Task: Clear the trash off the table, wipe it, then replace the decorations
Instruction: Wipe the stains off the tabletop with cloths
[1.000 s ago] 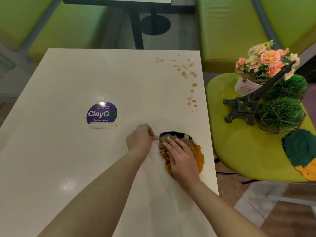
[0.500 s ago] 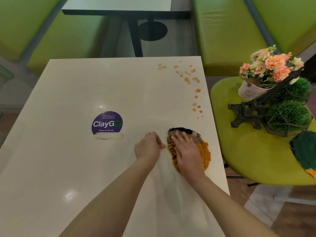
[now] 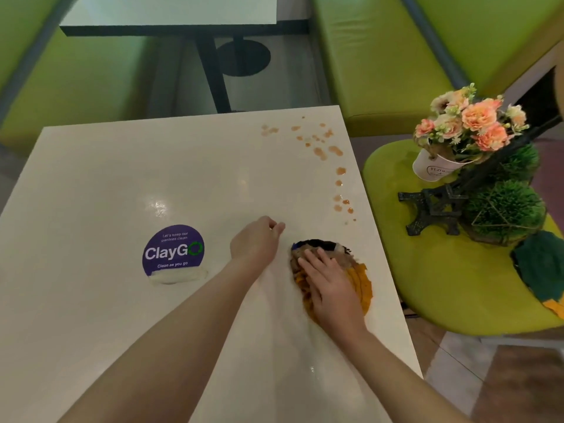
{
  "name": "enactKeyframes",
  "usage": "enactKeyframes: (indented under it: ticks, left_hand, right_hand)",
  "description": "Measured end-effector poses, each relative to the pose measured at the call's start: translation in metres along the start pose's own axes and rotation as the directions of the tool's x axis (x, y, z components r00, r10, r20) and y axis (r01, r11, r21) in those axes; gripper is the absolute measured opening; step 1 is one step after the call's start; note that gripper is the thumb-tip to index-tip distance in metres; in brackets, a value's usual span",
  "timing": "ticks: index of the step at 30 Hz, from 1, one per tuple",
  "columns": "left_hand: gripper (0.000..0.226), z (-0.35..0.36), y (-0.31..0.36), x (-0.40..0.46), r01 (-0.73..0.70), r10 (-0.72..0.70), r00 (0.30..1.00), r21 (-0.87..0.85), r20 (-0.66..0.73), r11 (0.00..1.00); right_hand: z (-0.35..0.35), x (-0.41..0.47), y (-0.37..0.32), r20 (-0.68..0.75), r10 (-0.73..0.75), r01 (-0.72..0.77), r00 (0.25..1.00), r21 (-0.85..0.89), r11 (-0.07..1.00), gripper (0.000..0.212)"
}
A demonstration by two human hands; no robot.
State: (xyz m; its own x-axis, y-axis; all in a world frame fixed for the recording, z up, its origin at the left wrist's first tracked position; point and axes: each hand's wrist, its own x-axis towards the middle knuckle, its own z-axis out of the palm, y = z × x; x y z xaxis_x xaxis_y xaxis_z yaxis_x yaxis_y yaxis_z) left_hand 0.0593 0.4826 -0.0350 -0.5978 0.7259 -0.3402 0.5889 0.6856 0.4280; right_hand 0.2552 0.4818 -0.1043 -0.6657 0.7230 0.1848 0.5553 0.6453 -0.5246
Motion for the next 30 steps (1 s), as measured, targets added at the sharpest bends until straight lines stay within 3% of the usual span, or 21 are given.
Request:
enactKeyframes:
  ticks: [2, 4, 8, 11, 16, 18, 21, 24, 27, 30]
  left_hand:
    - [0.024, -0.001, 0.006, 0.010, -0.066, 0.066, 0.997, 0.007, -0.044, 0.998]
    - [0.039, -0.001, 0.010, 0.021, -0.129, 0.131, 0.989, 0.027, -0.068, 0.991]
    - [0.036, -0.001, 0.011, 0.041, -0.217, 0.239, 0.961, 0.163, -0.135, 0.962]
    - [0.040, -0.001, 0.009, 0.053, -0.197, 0.244, 0.956, 0.256, -0.166, 0.946]
    - [0.046, 0.007, 0.009, 0.057, -0.124, 0.174, 0.972, 0.283, -0.160, 0.951]
    - [0.045, 0.007, 0.009, 0.057, -0.124, 0.177, 0.973, 0.310, -0.148, 0.943]
    - [0.045, 0.005, 0.010, 0.058, -0.123, 0.175, 0.975, 0.323, -0.137, 0.938]
    - [0.045, 0.001, 0.011, 0.061, -0.111, 0.158, 0.979, 0.308, -0.129, 0.945]
    - [0.047, 0.000, 0.012, 0.063, -0.110, 0.154, 0.981, 0.326, -0.114, 0.939]
    - [0.048, 0.000, 0.013, 0.064, -0.108, 0.156, 0.981, 0.332, -0.120, 0.937]
  right_hand:
    - [-0.004, -0.005, 0.005, 0.042, -0.104, 0.102, 0.994, 0.044, 0.994, 0.041]
    - [-0.008, 0.009, 0.019, 0.038, -0.101, 0.099, 0.994, 0.054, 0.994, 0.039]
    - [-0.004, 0.062, 0.032, -0.066, 0.131, -0.130, 0.989, 0.021, 0.991, 0.042]
    - [0.009, 0.069, 0.010, -0.123, 0.233, -0.233, 0.965, 0.020, 0.972, 0.041]
    - [0.015, 0.018, -0.012, -0.023, -0.081, 0.082, 0.996, 0.056, 0.995, 0.044]
    - [0.009, 0.017, 0.001, -0.018, -0.108, 0.109, 0.994, 0.056, 0.992, 0.044]
    - [-0.001, 0.025, 0.013, -0.084, 0.049, -0.046, 0.995, 0.045, 0.998, 0.043]
    - [-0.013, 0.034, 0.017, -0.193, 0.258, -0.271, 0.947, -0.044, 0.961, 0.037]
    - [-0.019, 0.044, 0.026, -0.314, 0.235, -0.275, 0.920, -0.090, 0.957, 0.032]
    - [-0.021, 0.065, 0.034, -0.459, 0.333, -0.325, 0.824, 0.099, 0.941, 0.032]
